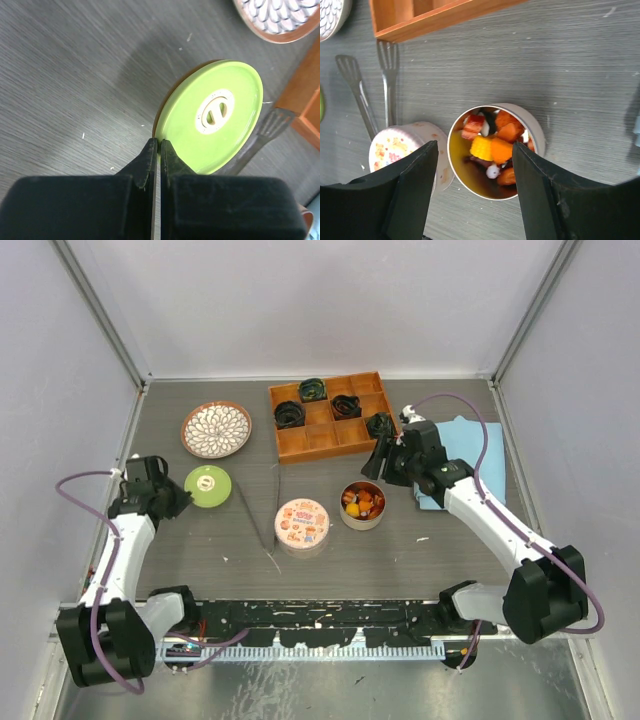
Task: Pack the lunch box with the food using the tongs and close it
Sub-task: Pick up the box lid from the center of the board, then close the box lid on the packing box.
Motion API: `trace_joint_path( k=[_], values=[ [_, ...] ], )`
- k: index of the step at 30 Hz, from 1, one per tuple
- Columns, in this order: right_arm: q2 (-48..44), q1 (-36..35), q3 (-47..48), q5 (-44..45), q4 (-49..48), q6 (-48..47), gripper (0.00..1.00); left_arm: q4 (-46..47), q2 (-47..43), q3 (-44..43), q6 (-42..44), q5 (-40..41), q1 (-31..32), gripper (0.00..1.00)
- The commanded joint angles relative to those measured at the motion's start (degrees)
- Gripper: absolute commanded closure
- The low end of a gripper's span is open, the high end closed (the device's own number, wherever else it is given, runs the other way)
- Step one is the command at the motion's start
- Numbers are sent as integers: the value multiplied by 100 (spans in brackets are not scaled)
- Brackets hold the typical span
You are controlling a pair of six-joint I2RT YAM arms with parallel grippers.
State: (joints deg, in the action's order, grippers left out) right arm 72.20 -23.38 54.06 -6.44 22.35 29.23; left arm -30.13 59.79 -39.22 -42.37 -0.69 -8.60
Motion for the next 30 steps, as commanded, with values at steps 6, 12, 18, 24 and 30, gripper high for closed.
trace_joint_path(
  k=[6, 12, 18, 24, 30],
  values=[
    [-215, 678, -203, -259, 45, -121, 34, -453, -535, -1011, 21, -967, 91, 100],
    [-313, 926, -340, -399, 58, -102, 33, -274, 32, -1707, -50, -1082, 1621, 100],
    [-512, 1065, -504, -296, 57, -24, 33, 210, 1414, -2553, -57, -719, 3387, 100],
    [-784, 1383, -634, -238, 204, 154, 33, 516, 2851, -3503, -43, -606, 4468, 100],
    [-1203, 1549, -862, -296, 147, 339, 32, 674, 3717, -4002, -18, -742, 4955, 100]
  ],
)
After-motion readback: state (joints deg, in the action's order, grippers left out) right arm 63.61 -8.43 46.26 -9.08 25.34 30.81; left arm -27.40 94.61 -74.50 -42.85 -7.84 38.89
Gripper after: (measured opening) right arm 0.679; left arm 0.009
